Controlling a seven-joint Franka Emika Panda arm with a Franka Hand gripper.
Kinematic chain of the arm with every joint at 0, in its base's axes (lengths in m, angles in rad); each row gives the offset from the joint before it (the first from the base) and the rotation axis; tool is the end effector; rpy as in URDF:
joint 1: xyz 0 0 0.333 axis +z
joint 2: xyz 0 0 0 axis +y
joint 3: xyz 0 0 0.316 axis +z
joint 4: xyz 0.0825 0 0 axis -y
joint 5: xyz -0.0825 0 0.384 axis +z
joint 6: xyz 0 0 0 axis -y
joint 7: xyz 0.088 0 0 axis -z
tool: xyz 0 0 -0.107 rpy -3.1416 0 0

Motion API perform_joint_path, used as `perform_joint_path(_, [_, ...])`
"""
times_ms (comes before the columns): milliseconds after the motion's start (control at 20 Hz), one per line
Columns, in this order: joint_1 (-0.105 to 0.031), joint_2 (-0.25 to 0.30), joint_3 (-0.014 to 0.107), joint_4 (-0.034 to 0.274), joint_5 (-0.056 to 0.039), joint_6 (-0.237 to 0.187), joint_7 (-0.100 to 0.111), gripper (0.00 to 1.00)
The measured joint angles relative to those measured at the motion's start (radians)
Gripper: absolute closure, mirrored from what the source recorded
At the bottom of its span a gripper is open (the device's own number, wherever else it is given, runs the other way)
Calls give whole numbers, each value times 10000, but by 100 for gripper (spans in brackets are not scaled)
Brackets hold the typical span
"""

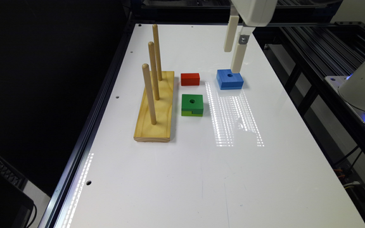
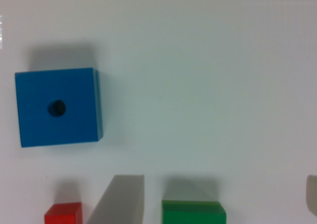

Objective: Pick up green block.

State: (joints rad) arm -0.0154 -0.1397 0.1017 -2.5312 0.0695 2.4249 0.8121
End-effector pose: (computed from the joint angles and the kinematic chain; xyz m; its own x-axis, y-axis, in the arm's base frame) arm 0.4497 0.0387 0.3284 0.7122 -0.7020 -0.0020 -0.7013 -0.7114 -0.0462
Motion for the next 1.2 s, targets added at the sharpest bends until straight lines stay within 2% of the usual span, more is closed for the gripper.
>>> perform_joint_path(700, [-38, 879, 3, 965, -13, 0, 0, 0])
perform_joint_path(1200, [-35, 1482, 58, 1621, -13, 0, 0, 0])
